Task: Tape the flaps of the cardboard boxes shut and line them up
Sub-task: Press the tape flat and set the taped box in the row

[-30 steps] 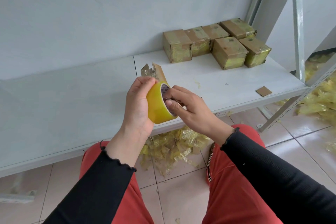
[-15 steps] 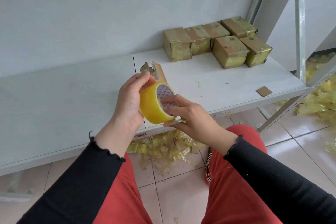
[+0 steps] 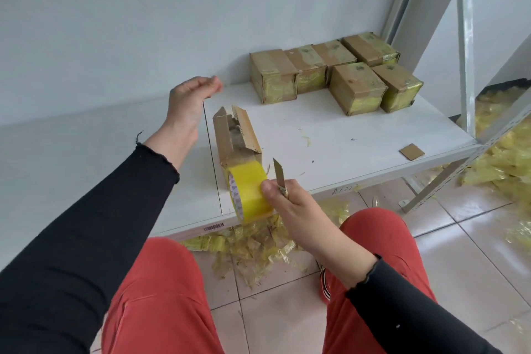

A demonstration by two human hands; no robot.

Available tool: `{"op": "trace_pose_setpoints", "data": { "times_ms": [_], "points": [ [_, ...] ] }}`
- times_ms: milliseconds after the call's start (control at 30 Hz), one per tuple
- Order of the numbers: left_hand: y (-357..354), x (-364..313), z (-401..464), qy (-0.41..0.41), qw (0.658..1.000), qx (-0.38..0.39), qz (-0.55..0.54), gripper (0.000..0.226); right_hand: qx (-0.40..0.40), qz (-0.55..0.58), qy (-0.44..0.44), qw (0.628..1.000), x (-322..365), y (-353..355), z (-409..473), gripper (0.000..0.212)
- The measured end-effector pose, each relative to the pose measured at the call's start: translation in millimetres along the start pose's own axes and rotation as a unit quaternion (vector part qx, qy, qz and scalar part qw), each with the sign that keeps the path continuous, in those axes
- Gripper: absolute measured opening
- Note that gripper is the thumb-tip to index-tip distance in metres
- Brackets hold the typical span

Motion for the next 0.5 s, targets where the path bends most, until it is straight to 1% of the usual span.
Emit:
{"op": "trace_pose_setpoints", "data": {
  "times_ms": [33,67,167,267,367,433,500],
  "points": [
    [-3.7,6.1,4.8,-0.001,1.000,0.007,0.003,0.016,0.017,0.059,0.013,0.998,0.0,-4.1,-1.4,0.044],
    [-7.1,12.1,9.1,-0.003,1.000,0.009,0.002,0.017,0.022,0.089,0.034,0.995,1.2,-5.3,-2.4,0.046],
    [-16.8,26.9,21.2,-0.023,0.999,0.023,0.010,0.016,-0.002,0.153,0.076,0.985,6.3,-1.1,1.4,0.042],
    [-28.0,41.4,33.8,-0.045,0.996,0.058,0.057,0.020,-0.019,0.164,0.104,0.981,14.6,-0.3,10.0,0.034],
    [-40.2,57.5,45.1,-0.061,0.987,0.082,0.122,0.025,-0.052,0.160,0.102,0.980,18.0,4.6,21.2,0.037],
    [-45.7,67.7,49.7,-0.068,0.983,0.084,0.147,0.027,-0.061,0.167,0.092,0.980,17.4,5.8,27.2,0.040],
    [-44.9,74.8,54.0,-0.077,0.982,0.065,0.158,0.028,-0.053,0.179,0.083,0.979,14.1,3.0,31.8,0.037]
  ]
}}
Point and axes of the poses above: each hand's wrist, its own z-axis towards the middle knuckle, its own y-axis out of the back of the hand, x = y × z, the point moved 8 cm from there along z, towards the middle knuckle, and after that the axes turned 1 degree about z, right-handed, at the moved point
